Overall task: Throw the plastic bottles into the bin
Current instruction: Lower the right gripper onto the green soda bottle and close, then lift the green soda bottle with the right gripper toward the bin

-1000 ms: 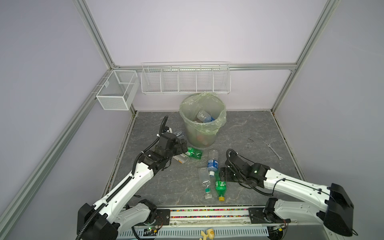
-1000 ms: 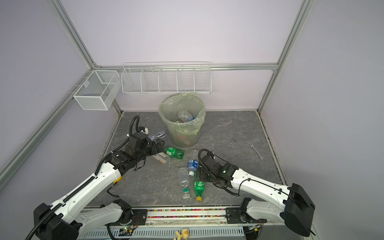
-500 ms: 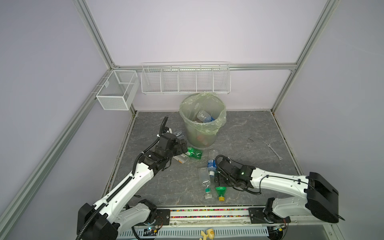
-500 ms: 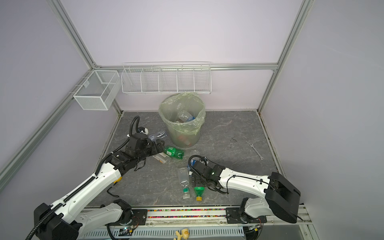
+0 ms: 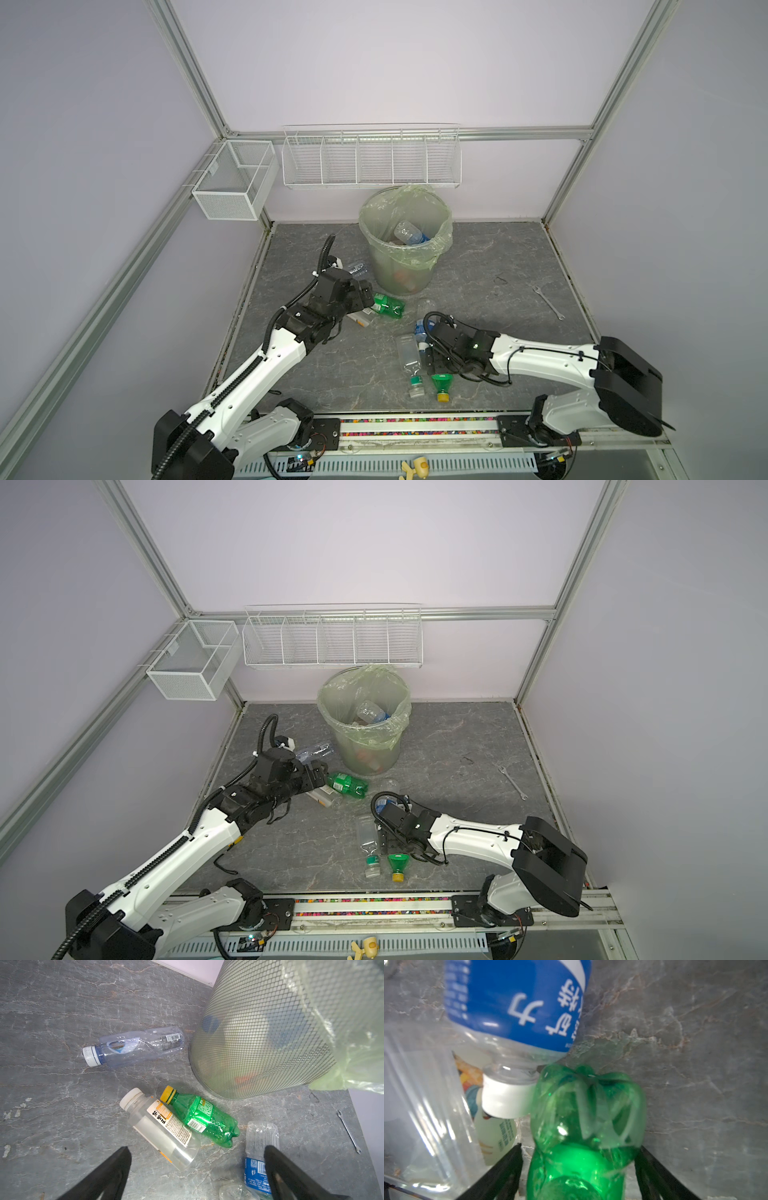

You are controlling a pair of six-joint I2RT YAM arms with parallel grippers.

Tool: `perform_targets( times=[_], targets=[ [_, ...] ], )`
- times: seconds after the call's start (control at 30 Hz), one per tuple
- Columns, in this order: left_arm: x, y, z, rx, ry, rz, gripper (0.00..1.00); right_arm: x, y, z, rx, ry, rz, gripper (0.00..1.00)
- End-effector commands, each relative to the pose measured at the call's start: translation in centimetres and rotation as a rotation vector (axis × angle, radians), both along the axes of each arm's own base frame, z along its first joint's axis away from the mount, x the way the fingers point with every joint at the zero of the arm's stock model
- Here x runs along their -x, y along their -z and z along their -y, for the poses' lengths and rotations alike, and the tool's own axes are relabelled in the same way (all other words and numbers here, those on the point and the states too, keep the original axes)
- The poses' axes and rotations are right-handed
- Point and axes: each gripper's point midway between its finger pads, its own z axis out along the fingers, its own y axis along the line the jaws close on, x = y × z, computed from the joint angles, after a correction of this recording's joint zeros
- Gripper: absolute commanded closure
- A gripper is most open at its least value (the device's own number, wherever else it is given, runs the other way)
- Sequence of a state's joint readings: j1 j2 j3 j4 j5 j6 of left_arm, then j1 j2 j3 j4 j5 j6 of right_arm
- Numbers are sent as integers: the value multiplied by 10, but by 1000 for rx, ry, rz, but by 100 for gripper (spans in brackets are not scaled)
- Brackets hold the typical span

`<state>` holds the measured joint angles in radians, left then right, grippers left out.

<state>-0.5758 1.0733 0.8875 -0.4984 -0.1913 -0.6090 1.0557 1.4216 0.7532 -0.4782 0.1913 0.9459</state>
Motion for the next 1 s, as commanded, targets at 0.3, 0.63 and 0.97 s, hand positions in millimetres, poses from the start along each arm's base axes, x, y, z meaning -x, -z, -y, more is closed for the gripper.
perform_targets(
  times=[0.3, 0.63, 0.97],
  targets=[
    [1, -1, -5, -2, -19, 8, 1, 0, -6, 4, 5, 19, 8, 38],
    [-2, -6, -3, -2, -16, 15, 1, -13, -45, 27, 34, 53, 121, 42],
    [2, -3, -5, 9, -26, 4, 1, -25, -78, 50, -14, 122, 201, 43]
  ],
)
